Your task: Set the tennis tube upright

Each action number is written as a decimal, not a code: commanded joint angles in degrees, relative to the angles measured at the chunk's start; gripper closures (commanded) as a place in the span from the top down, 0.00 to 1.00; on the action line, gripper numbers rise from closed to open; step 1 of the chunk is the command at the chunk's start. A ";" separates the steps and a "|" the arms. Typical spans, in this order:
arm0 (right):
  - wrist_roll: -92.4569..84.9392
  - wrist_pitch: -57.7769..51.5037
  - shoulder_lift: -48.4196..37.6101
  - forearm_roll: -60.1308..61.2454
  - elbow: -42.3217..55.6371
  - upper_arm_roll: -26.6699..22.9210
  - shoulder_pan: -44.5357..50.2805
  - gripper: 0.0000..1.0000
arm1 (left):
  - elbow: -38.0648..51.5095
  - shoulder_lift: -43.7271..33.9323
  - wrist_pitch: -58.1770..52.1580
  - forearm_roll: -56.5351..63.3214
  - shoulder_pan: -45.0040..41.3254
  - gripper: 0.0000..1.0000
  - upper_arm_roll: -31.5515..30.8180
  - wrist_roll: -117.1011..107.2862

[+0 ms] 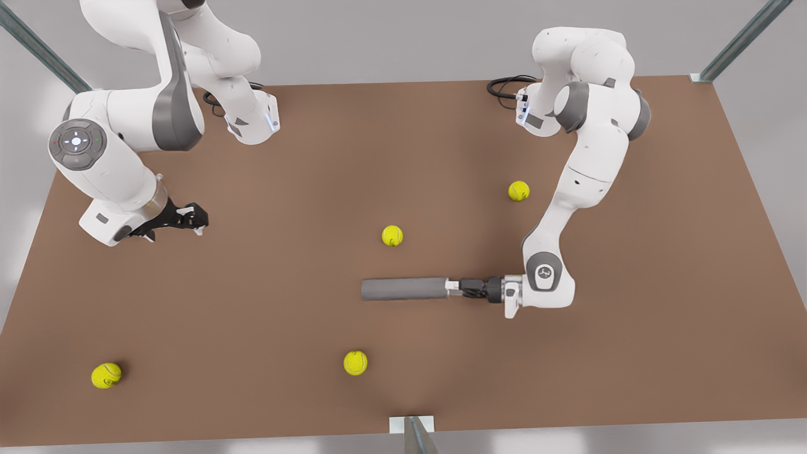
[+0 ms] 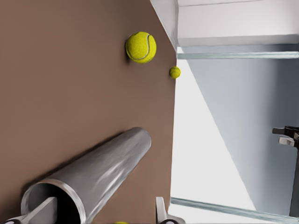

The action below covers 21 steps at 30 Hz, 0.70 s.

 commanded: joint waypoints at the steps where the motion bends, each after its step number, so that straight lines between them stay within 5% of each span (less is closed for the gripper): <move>1: 0.00 0.00 0.00 0.00 0.00 0.00 -0.01 1.00 | -0.09 0.04 0.00 -0.14 0.00 1.00 -0.01 -0.01; 10: 0.00 0.00 0.00 0.00 0.18 0.00 -0.01 1.00 | -0.53 0.30 0.00 -0.49 -2.28 1.00 -0.01 -0.01; 14: 0.00 0.00 0.00 0.00 0.18 0.00 -0.10 1.00 | -0.53 0.48 0.00 -0.41 -2.46 0.71 0.08 -0.01; 21: 0.00 0.00 0.00 0.00 0.18 0.00 -0.10 1.00 | -0.88 0.48 -0.44 -0.41 -2.81 0.61 0.08 -0.01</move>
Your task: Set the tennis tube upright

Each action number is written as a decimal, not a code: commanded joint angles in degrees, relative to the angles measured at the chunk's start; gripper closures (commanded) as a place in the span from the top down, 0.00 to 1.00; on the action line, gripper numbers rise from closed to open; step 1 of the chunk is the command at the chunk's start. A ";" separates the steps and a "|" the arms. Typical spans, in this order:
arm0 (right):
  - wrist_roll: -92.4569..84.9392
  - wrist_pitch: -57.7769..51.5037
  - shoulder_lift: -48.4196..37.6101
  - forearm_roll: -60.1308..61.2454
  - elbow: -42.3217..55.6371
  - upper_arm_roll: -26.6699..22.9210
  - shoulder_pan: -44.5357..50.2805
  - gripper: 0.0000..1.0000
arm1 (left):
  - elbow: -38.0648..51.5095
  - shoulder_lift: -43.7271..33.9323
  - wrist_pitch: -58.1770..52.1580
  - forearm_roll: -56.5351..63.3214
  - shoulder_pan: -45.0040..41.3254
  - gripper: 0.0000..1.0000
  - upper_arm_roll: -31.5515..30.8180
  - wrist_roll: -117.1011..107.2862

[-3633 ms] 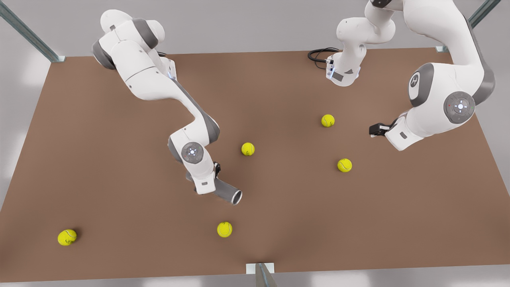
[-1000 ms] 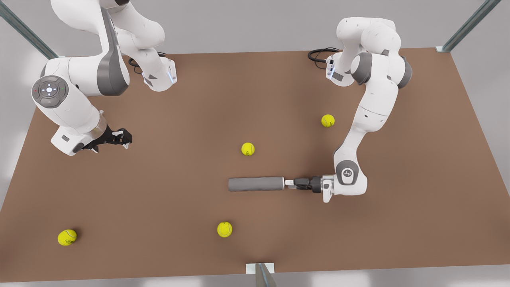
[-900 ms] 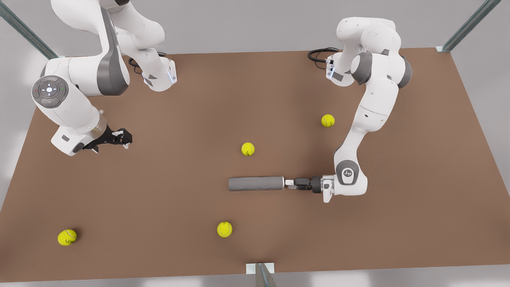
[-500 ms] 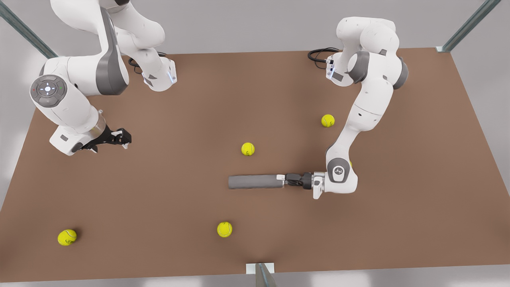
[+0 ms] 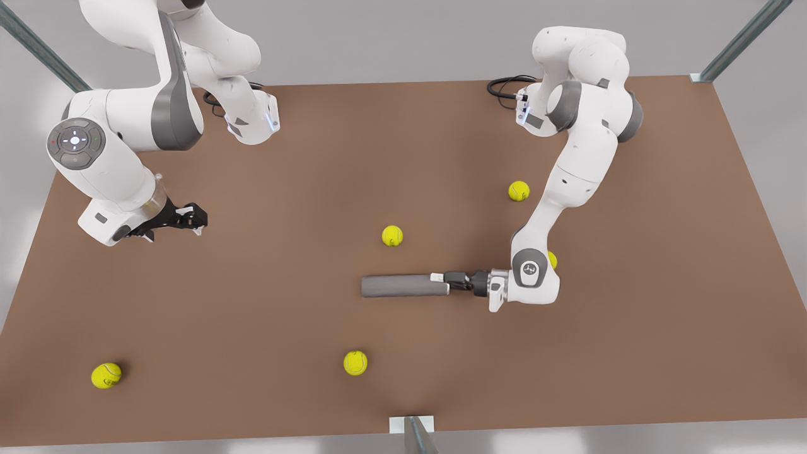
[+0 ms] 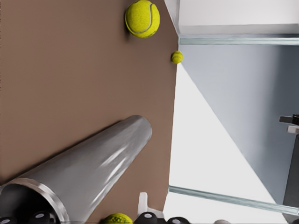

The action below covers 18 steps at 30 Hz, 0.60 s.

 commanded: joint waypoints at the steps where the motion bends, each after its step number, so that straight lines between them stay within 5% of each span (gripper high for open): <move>1: 0.00 0.00 0.04 0.00 0.00 0.00 0.06 1.00 | 0.04 0.00 0.00 0.06 0.00 0.61 0.00 -0.04; 18: 0.00 0.00 -0.05 0.00 0.09 0.00 -0.03 1.00 | -0.05 -0.36 -1.93 0.67 0.00 0.33 0.35 -0.57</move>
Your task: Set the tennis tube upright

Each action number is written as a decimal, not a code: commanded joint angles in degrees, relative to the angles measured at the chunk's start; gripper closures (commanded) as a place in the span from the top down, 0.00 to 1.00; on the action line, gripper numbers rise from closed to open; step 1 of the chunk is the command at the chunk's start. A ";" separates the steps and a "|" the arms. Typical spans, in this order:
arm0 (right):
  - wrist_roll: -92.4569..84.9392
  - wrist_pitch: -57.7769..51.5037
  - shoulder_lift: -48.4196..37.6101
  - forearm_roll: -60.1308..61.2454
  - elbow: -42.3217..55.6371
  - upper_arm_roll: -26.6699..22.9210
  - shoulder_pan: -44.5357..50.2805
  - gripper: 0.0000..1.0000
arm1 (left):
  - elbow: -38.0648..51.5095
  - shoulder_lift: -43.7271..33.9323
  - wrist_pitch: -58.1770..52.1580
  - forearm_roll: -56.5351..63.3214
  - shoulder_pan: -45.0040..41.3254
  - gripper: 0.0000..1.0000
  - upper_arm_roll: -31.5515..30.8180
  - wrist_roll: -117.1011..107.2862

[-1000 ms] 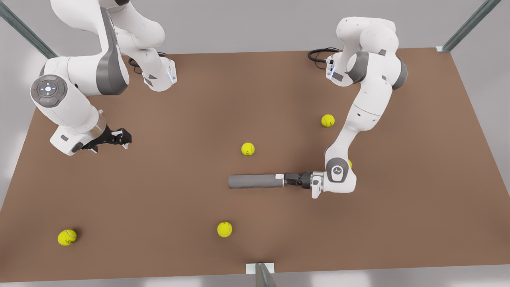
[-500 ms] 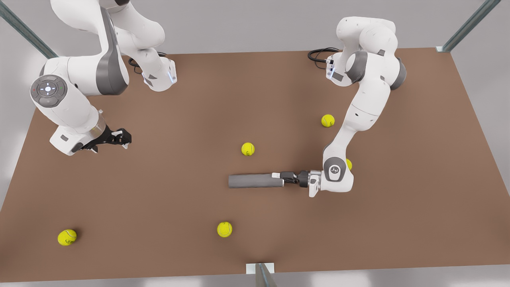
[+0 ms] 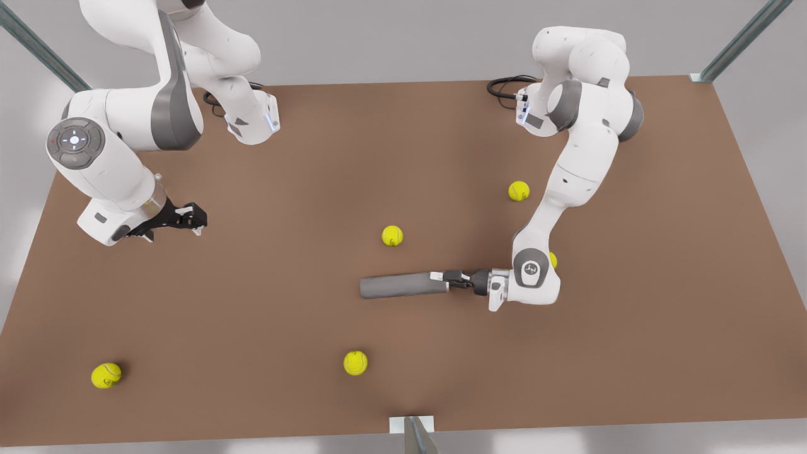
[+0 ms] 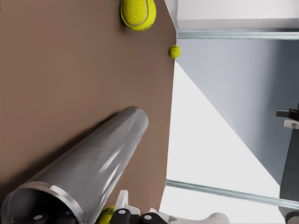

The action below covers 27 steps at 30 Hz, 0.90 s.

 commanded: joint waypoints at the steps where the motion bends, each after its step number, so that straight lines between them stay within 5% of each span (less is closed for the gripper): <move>1: 0.00 0.00 0.00 0.00 0.00 0.00 0.00 1.00 | 0.00 0.00 0.00 0.03 0.00 0.31 0.00 0.00; 10: 0.00 0.00 0.08 -0.08 0.35 -0.09 -0.09 1.00 | -0.09 -0.44 -0.97 0.12 0.00 0.22 0.00 -0.09; 27: 0.00 0.00 0.00 0.00 0.44 0.00 -0.79 1.00 | -0.35 -3.52 -3.52 4.69 0.00 0.21 2.19 -3.52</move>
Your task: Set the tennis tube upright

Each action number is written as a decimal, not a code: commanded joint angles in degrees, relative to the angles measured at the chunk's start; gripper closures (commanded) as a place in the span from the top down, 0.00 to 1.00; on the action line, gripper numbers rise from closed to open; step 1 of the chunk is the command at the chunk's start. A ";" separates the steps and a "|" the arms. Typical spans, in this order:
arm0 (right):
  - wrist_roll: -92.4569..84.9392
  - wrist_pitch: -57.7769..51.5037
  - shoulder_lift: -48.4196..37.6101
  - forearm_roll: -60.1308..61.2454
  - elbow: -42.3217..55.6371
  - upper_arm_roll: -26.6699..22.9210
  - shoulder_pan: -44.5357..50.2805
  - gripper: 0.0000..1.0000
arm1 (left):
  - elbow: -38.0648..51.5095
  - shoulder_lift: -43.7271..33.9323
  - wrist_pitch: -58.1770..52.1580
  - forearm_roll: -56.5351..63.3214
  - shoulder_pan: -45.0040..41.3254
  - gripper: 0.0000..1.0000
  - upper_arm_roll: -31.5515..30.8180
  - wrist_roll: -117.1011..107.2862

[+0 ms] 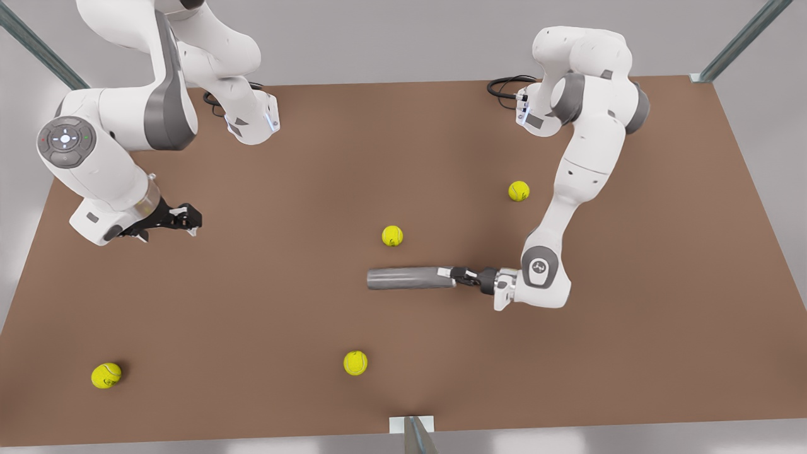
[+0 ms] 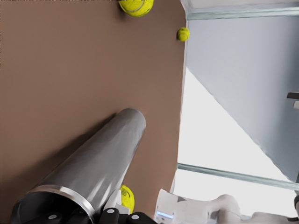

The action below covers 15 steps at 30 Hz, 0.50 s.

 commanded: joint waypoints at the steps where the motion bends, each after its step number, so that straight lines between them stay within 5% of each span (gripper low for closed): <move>1: 0.05 0.00 0.00 0.00 0.00 -0.09 0.03 1.00 | 0.00 -0.09 -0.16 -1.30 0.00 0.21 0.01 0.03; 15: 0.14 0.00 0.17 -0.09 0.44 0.00 -0.14 1.00 | 0.00 -3.43 -3.85 3.00 0.00 0.21 3.09 -1.64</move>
